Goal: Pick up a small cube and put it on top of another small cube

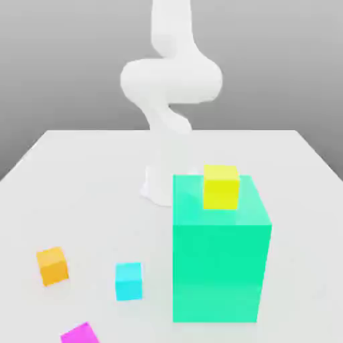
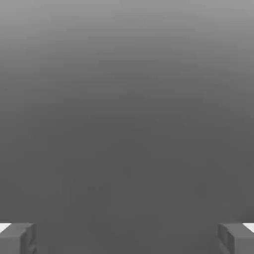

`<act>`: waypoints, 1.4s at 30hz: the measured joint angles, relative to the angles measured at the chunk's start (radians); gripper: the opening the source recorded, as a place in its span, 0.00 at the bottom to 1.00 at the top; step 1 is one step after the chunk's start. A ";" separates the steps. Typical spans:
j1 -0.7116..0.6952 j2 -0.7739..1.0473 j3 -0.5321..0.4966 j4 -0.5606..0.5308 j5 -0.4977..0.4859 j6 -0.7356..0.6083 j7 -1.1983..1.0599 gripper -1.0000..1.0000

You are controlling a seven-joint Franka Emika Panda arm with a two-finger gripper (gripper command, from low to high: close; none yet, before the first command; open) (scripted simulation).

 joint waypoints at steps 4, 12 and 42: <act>-0.054 0.151 0.018 0.006 -0.019 0.042 0.097 0.50; -0.139 0.442 0.035 0.017 -0.059 0.123 0.285 0.50; -0.238 1.213 -0.014 0.067 0.011 0.410 0.597 0.00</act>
